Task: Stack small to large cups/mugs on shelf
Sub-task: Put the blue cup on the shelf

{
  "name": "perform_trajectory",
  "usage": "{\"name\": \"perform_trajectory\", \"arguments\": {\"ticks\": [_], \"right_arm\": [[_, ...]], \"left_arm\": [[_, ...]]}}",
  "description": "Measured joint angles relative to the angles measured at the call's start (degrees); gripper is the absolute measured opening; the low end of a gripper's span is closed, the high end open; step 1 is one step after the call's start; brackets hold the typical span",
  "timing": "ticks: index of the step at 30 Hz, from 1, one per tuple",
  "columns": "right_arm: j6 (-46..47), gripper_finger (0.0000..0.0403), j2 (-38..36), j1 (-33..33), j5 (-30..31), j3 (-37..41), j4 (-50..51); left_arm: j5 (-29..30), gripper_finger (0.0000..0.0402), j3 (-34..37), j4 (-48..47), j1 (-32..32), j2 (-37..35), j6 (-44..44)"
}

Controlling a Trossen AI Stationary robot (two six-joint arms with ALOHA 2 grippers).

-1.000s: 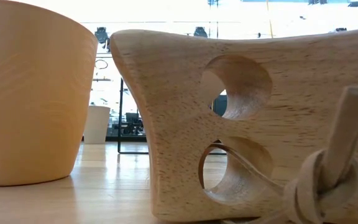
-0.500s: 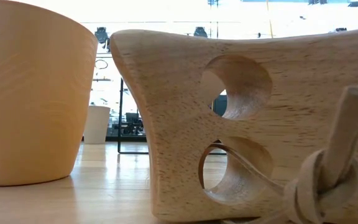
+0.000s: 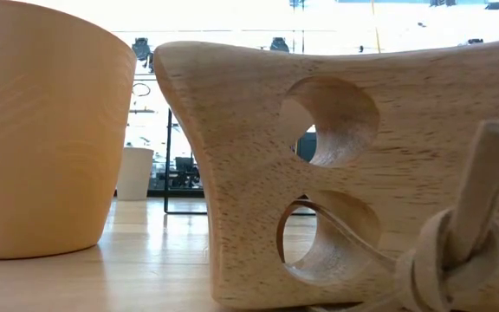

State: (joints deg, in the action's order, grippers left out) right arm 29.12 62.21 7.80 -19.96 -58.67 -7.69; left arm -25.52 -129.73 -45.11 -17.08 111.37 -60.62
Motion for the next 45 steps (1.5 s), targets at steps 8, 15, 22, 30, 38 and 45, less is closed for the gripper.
{"name": "perform_trajectory", "arguments": {"ticks": [8,15,22,30,38,45], "right_arm": [[-0.34,0.0156,-2.51,-0.26,-1.03,0.09,2.68],[-1.25,0.0157,-7.82,-3.41,-0.99,0.09,9.51],[-1.7,0.0157,-14.58,-6.19,-0.81,0.09,18.55],[0.08,0.0157,-20.27,-7.04,0.67,0.09,23.66],[1.58,0.0157,-22.9,-7.04,2.23,0.07,26.49],[3.14,0.0157,-23.4,-7.04,2.33,0.07,26.38]], "left_arm": [[-0.44,0.0308,0.0,0.27,-0.16,0.0,-0.05],[-0.59,0.0314,0.0,0.33,-0.2,-0.07,-0.2],[1.01,0.0308,0.0,0.53,0.22,-0.07,2.09],[4.9,0.031,0.0,-0.63,2.64,-0.59,7.88],[16.13,0.0308,-0.02,-10.18,6.18,-6.07,15.77],[30.35,0.0308,-0.07,-19.34,8.62,-12.13,19.94]]}}
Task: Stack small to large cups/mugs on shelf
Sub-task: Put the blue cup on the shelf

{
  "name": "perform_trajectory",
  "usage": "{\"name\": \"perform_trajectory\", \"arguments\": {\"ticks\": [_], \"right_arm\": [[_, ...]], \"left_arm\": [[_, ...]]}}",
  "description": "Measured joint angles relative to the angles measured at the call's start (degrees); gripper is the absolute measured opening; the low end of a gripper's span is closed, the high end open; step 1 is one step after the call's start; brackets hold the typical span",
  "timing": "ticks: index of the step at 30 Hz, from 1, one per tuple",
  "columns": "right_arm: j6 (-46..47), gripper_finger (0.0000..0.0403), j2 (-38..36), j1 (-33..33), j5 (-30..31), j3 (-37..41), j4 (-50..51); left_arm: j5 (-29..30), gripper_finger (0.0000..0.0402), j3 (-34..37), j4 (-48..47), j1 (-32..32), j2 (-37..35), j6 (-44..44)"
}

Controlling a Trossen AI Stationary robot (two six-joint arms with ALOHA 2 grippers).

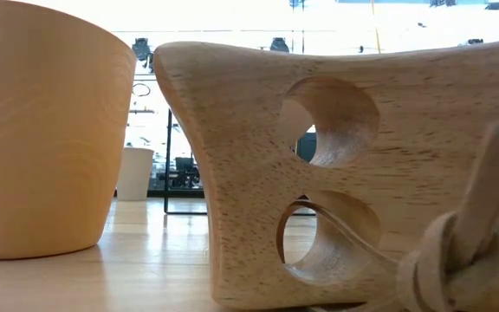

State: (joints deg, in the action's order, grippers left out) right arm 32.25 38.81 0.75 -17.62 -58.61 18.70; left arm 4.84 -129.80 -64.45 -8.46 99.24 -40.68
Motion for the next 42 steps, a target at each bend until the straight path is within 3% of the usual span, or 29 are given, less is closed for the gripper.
{"name": "perform_trajectory", "arguments": {"ticks": [8,15,32,35,42], "right_arm": [[0.91,0.0157,0.0,0.02,1.71,0.0,-0.13],[2.16,0.0157,0.0,0.02,2.81,0.0,-0.13],[3.37,0.0157,-1.08,0.02,2.81,-0.02,-0.01],[5.04,0.0157,-1.48,0.02,2.81,-0.02,0.0],[6.64,0.0157,-2.03,0.04,2.88,-0.04,-0.21]], "left_arm": [[16.89,0.0308,0.0,-8.07,1.73,-2.68,3.76],[27.68,0.0308,0.02,-12.93,3.87,-2.69,5.97],[39.87,0.0308,0.87,-20.78,6.42,-2.67,9.43],[41.81,0.0308,5.4,-20.68,7.67,-2.79,7.85],[39.44,0.0308,20.05,-14.14,9.29,-5.38,5.74]]}}
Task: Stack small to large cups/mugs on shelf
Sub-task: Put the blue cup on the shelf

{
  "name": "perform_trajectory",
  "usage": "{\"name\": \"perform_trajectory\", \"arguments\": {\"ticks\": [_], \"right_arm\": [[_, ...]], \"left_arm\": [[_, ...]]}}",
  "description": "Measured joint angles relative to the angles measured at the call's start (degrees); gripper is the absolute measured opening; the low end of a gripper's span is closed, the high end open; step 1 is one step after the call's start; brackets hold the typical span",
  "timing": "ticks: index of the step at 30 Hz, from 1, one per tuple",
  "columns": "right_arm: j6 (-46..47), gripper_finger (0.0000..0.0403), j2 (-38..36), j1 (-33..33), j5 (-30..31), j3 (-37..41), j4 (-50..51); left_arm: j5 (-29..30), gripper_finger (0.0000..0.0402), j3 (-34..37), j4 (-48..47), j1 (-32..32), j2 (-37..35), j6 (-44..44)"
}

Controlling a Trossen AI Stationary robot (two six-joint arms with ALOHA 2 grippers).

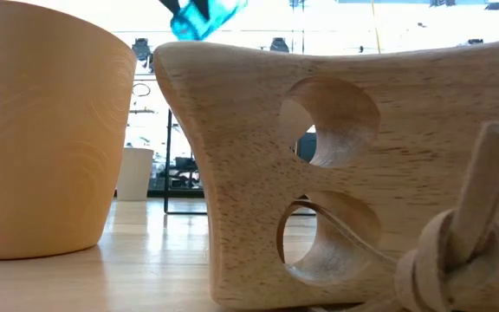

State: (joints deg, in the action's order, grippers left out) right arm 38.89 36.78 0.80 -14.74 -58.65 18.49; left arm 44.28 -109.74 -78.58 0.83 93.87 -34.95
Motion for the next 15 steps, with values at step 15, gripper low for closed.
{"name": "perform_trajectory", "arguments": {"ticks": [15], "right_arm": [[2.32,0.0157,-2.07,0.0,0.16,-0.02,0.16]], "left_arm": [[1.22,0.0308,28.41,34.05,3.28,-14.27,-0.9]]}}
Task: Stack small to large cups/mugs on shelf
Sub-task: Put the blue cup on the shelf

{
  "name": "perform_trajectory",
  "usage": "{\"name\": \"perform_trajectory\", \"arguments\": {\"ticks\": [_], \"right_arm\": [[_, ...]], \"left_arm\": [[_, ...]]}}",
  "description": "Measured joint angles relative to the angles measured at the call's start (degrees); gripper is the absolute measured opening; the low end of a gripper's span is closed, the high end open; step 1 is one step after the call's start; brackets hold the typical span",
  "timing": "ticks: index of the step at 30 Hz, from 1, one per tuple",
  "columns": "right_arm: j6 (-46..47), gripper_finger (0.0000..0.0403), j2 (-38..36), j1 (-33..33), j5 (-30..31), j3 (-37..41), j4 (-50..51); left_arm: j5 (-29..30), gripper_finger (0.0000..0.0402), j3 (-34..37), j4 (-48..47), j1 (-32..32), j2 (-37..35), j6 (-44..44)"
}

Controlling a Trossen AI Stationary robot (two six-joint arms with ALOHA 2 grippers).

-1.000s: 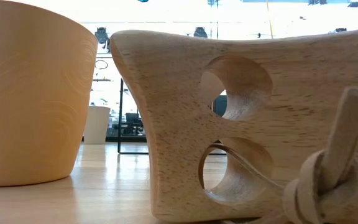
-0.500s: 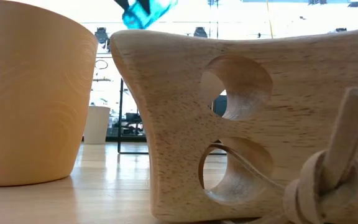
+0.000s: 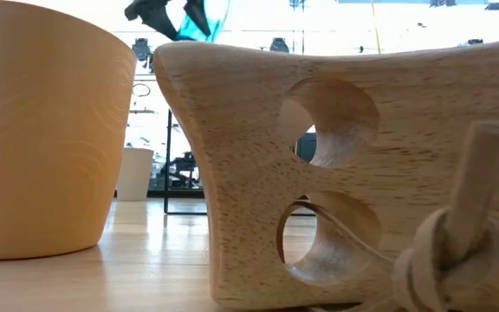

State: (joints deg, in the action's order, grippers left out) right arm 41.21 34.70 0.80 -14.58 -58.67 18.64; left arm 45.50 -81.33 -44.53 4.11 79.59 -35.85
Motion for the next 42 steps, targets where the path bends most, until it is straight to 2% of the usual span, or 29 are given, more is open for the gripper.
{"name": "perform_trajectory", "arguments": {"ticks": [4,8,15,21,33,37,42], "right_arm": [[1.29,0.0157,-0.22,0.0,0.81,0.0,-0.41],[2.54,0.0157,-0.18,0.0,1.52,0.0,-1.6],[4.44,0.0157,-0.18,-0.02,5.98,0.0,-4.07],[6.34,0.0157,0.51,-0.02,8.92,0.0,-3.86],[6.13,0.0157,4.15,0.0,13.8,0.01,-4.72],[7.12,0.0157,5.97,-0.02,15.01,0.02,-8.48],[7.82,0.0157,8.26,0.04,16.04,0.02,-12.76]], "left_arm": [[-3.48,0.0308,9.68,13.94,1.88,-2.23,3.48],[-8.05,0.0308,16.0,28.74,3.7,-3.48,7.35],[-14.62,0.0308,21.33,34.84,7.31,-3.44,11.44],[-20.24,0.0308,27.68,47.14,10.5,-3.27,14.19],[-30.31,0.0308,32.47,54.68,16.75,-1.62,19.14],[-35.02,0.0308,32.62,56.49,18.75,0.61,20.56],[-38.06,0.0308,32.69,57.94,19.99,2.94,22.01]]}}
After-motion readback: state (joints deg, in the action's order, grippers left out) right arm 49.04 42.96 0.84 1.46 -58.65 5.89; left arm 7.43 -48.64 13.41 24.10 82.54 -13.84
